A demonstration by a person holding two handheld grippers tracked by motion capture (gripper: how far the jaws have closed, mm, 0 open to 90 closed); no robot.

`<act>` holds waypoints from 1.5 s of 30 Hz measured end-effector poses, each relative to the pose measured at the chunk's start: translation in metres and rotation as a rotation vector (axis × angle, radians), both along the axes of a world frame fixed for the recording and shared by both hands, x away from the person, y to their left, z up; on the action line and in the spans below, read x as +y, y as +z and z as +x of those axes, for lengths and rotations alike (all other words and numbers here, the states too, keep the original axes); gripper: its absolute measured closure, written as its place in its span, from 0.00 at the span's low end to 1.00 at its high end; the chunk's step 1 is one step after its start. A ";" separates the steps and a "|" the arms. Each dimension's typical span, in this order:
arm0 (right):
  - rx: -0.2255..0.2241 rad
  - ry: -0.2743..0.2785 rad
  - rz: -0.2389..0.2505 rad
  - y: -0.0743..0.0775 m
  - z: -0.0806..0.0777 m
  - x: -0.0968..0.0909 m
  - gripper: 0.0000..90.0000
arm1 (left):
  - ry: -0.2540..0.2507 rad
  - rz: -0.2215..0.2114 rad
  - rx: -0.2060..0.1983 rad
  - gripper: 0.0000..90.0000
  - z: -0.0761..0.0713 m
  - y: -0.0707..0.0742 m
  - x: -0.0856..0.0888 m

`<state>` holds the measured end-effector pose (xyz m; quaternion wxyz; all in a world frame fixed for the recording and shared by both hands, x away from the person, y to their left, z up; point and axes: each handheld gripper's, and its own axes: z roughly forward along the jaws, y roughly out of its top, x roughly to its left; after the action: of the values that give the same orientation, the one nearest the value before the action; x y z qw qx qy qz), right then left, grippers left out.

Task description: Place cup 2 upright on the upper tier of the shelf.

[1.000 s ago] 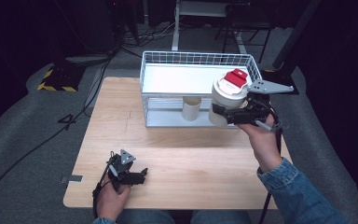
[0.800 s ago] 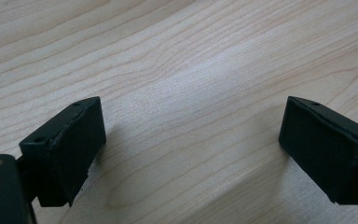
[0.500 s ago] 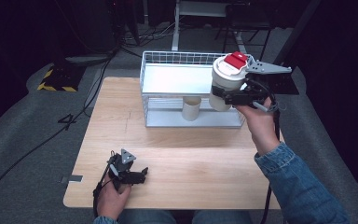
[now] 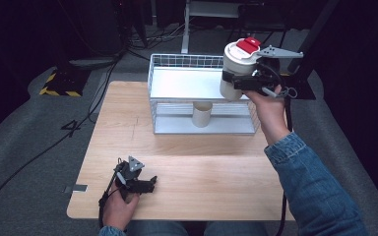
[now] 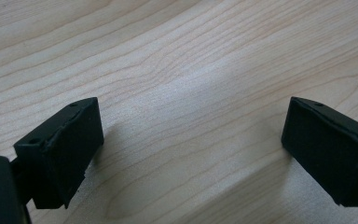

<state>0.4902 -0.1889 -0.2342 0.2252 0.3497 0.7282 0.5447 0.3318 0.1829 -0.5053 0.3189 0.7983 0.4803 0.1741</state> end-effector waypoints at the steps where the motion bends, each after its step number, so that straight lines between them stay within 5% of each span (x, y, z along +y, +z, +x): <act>1: 0.004 -0.008 0.002 0.000 0.003 0.000 0.10 | 0.000 0.000 0.000 0.07 0.000 0.000 0.000; 6: 0.037 -0.051 0.022 0.000 0.022 0.004 0.10 | -0.001 -0.004 0.000 0.07 0.000 0.000 -0.001; 17: 0.013 -0.123 -0.026 -0.004 0.054 0.012 0.10 | -0.007 0.000 0.005 0.07 0.001 0.000 -0.001; 22: 0.021 -0.139 -0.007 -0.009 0.065 0.013 0.10 | -0.007 0.000 0.005 0.07 0.001 0.000 -0.001; 45: 0.042 -0.171 -0.014 -0.028 0.084 0.022 0.10 | -0.005 -0.002 0.003 0.07 0.001 0.000 -0.001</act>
<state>0.5739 -0.1672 -0.2622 0.2581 0.4205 0.7038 0.5111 0.3330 0.1817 -0.5052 0.3196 0.7993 0.4790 0.1718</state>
